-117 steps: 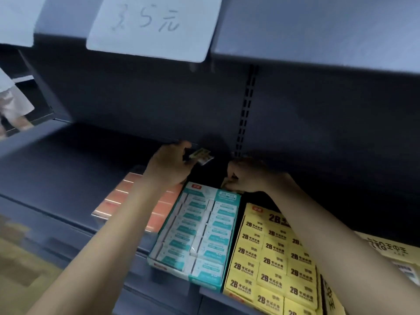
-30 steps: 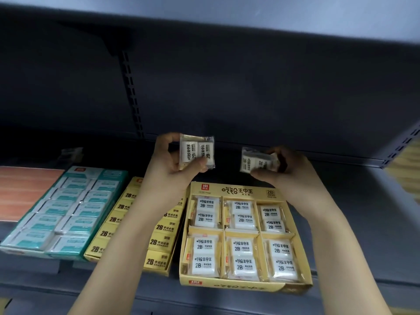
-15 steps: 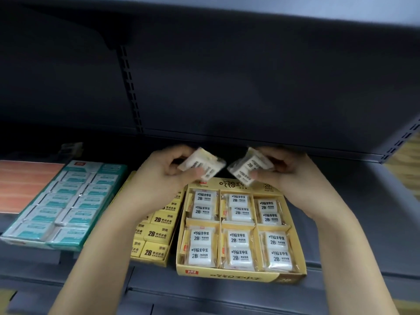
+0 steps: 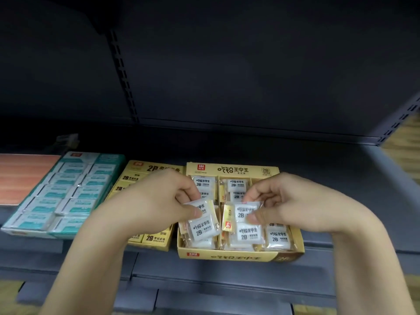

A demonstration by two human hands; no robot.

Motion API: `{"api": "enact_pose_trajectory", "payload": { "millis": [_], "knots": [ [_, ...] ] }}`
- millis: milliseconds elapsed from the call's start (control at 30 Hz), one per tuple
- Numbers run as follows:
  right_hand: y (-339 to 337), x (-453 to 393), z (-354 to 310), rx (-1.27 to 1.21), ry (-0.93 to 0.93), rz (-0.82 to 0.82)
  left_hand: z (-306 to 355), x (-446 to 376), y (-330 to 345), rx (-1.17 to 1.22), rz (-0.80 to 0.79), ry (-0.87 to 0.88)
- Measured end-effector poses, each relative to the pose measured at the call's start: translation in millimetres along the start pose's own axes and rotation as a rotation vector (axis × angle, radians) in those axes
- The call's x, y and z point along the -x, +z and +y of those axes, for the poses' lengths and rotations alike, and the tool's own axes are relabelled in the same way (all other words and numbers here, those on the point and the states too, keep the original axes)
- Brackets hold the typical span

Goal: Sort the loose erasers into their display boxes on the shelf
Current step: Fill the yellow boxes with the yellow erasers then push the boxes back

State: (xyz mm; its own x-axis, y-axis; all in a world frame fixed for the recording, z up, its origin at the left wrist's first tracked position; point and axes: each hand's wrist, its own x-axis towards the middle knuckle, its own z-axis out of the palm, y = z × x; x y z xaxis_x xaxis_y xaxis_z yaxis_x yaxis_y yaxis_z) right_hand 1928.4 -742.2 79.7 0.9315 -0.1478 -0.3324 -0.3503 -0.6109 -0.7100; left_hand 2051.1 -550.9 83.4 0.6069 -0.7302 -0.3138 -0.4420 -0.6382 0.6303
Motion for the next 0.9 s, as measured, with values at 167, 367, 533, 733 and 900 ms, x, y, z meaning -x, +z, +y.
{"api": "enact_pose_trajectory", "payload": {
  "millis": [167, 367, 533, 733, 900],
  "knots": [
    [11, 4, -3, 0.084, 0.052, 0.036, 5, 2, 4, -0.104, 0.017, 0.015],
    [18, 5, 0, -0.013, 0.055, 0.141, 4, -2, 8, -0.163, 0.034, 0.029],
    [22, 3, -2, -0.010, 0.052, 0.221, 0, -5, 11, -0.185, 0.074, 0.063],
    [22, 0, -4, 0.242, 0.060, 0.222, -1, -9, 7, -0.207, 0.070, 0.128],
    [17, -4, -17, 0.194, 0.006, 0.244, -6, -11, -7, -0.145, 0.125, 0.173]
  ]
}}
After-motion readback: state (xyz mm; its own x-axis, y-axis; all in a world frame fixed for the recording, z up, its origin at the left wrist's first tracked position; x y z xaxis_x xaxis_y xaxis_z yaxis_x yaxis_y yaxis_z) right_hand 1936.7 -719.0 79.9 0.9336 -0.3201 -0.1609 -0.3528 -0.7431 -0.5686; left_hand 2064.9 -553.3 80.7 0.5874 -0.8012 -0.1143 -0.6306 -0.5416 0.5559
